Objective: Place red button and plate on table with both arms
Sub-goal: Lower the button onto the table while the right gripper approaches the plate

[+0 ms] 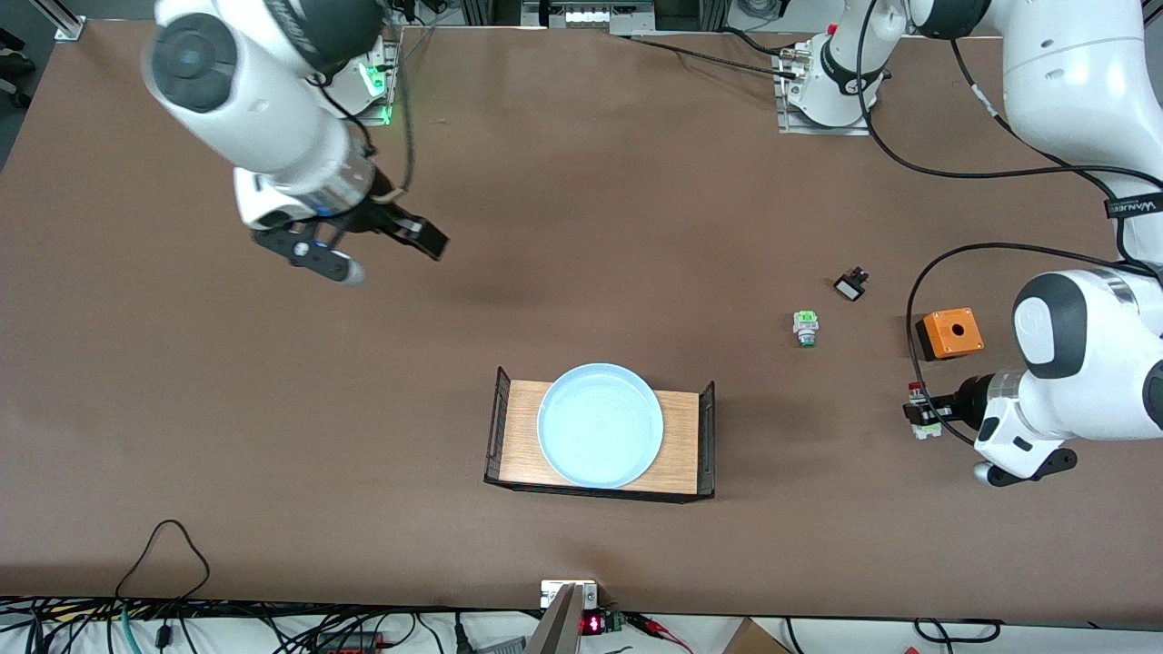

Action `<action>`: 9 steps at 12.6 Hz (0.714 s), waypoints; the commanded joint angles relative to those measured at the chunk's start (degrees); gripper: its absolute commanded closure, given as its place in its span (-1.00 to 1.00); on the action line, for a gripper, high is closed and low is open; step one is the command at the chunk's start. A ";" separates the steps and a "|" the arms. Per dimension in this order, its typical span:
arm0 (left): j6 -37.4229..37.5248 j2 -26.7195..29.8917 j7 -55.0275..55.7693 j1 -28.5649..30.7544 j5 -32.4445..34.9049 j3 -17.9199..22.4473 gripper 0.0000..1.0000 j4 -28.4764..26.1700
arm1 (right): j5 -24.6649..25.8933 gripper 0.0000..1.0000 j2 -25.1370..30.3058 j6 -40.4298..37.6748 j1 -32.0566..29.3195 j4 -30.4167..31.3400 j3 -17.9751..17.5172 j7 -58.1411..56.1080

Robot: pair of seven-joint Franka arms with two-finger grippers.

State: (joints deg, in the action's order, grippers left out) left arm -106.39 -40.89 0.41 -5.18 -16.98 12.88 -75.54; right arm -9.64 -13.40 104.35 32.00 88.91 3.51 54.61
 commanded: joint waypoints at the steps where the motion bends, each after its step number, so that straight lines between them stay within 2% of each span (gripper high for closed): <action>1: -7.92 2.48 -11.10 2.01 -4.89 -0.40 0.92 -9.43 | -0.81 -1.00 -4.95 6.97 3.23 -3.82 0.36 9.24; 5: -18.65 -0.24 -20.34 3.07 -10.52 -0.48 0.92 -14.28 | -0.90 -1.00 -11.19 11.65 5.43 -8.65 0.44 22.87; 9: -23.06 -3.14 -23.78 2.63 -12.11 -0.57 0.88 -14.99 | -0.90 -1.00 -16.38 20.70 5.61 -10.51 0.44 30.81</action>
State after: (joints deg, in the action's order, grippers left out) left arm -127.50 -43.54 -20.30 -2.27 -27.35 12.32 -90.00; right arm -9.69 -26.66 122.85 37.14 81.08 3.50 82.41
